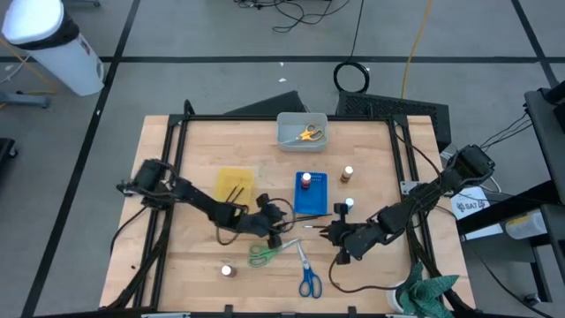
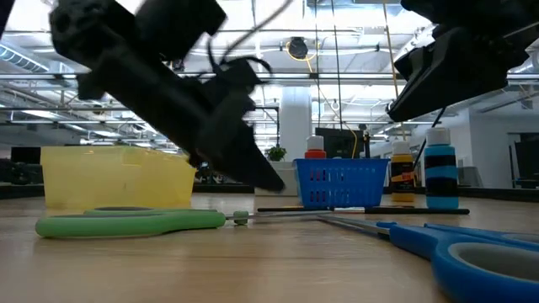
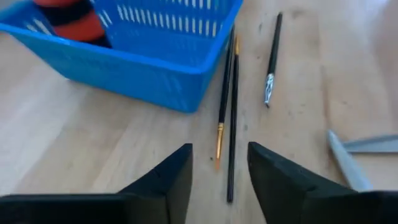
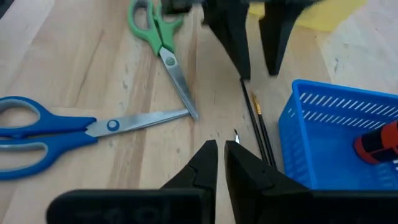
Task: Pick & Place Paint Supplies
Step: Put the top gold paint brush into the yellow bin
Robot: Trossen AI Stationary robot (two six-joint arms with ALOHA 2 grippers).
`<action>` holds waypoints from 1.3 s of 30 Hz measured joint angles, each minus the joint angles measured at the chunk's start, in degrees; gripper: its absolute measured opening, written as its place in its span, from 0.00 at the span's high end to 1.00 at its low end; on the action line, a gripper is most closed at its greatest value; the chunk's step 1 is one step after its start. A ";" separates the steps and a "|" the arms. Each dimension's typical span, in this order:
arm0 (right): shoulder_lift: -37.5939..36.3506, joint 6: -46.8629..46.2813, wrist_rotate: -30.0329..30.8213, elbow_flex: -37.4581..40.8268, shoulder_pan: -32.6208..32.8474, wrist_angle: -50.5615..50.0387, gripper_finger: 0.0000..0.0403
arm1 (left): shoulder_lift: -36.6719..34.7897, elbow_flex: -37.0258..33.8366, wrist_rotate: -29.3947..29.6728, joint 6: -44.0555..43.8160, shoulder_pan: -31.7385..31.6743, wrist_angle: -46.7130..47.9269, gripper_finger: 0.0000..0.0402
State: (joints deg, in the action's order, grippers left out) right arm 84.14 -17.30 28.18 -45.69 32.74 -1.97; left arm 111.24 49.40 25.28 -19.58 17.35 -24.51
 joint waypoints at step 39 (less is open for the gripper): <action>0.00 0.02 -1.26 0.00 0.25 0.91 0.96 | 2.80 3.11 -1.31 -0.20 -2.29 2.15 0.99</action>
State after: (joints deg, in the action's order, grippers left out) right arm 84.14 -17.28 26.93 -45.69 32.99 -1.06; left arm 114.04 52.51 23.98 -19.79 15.07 -22.36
